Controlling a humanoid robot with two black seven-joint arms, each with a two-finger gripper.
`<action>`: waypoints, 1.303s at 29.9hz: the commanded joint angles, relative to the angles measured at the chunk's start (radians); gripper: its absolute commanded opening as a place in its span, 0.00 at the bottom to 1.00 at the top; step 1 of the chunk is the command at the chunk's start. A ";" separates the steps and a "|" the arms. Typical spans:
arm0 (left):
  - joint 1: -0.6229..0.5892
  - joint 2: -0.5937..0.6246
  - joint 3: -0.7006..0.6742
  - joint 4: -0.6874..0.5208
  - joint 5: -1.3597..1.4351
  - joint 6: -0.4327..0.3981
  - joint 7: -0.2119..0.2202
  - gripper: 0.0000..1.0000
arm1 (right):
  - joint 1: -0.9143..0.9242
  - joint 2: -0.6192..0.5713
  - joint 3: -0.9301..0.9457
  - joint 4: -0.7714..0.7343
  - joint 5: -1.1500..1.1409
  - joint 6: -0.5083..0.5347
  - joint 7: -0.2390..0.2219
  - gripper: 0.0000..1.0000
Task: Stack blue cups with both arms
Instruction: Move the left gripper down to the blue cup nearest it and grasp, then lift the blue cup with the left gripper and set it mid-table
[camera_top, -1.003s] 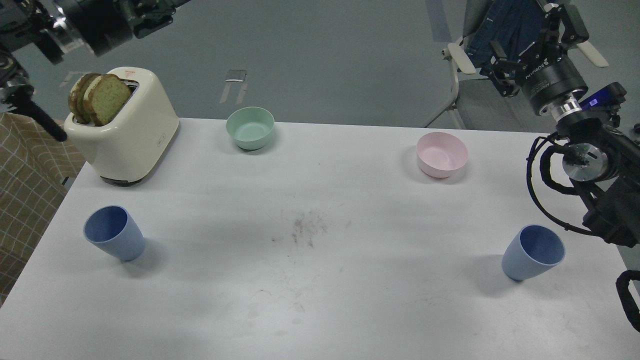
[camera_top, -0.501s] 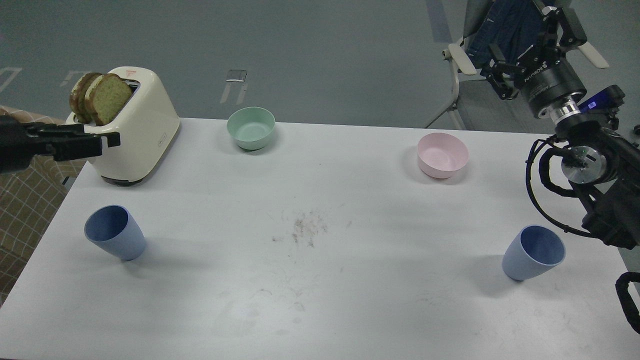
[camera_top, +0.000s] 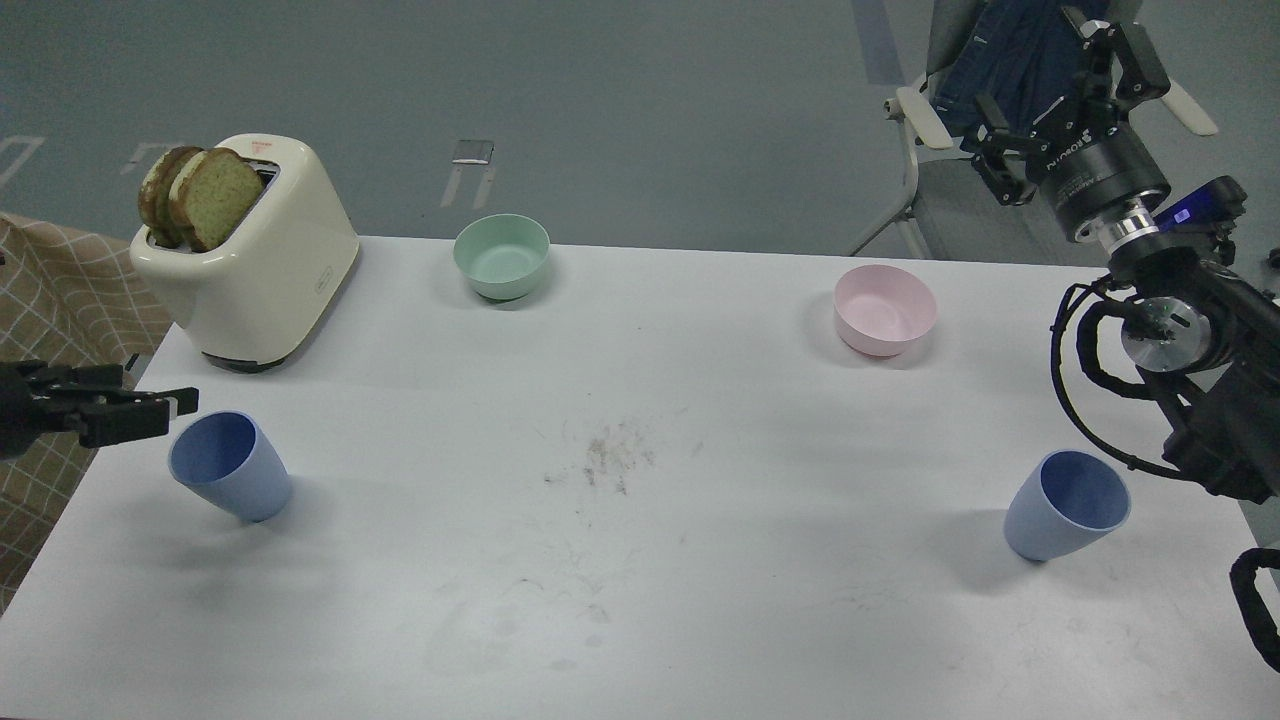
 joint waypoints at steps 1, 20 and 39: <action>0.000 -0.021 0.011 0.008 -0.002 -0.001 0.000 0.96 | -0.005 -0.001 -0.001 0.000 0.000 0.000 0.000 1.00; 0.005 -0.062 0.080 0.062 -0.002 -0.001 0.000 0.23 | -0.008 -0.004 -0.001 -0.002 0.000 0.000 0.000 1.00; -0.105 -0.044 0.051 0.031 0.004 0.002 0.000 0.00 | -0.001 -0.007 0.001 -0.003 0.000 0.000 0.000 1.00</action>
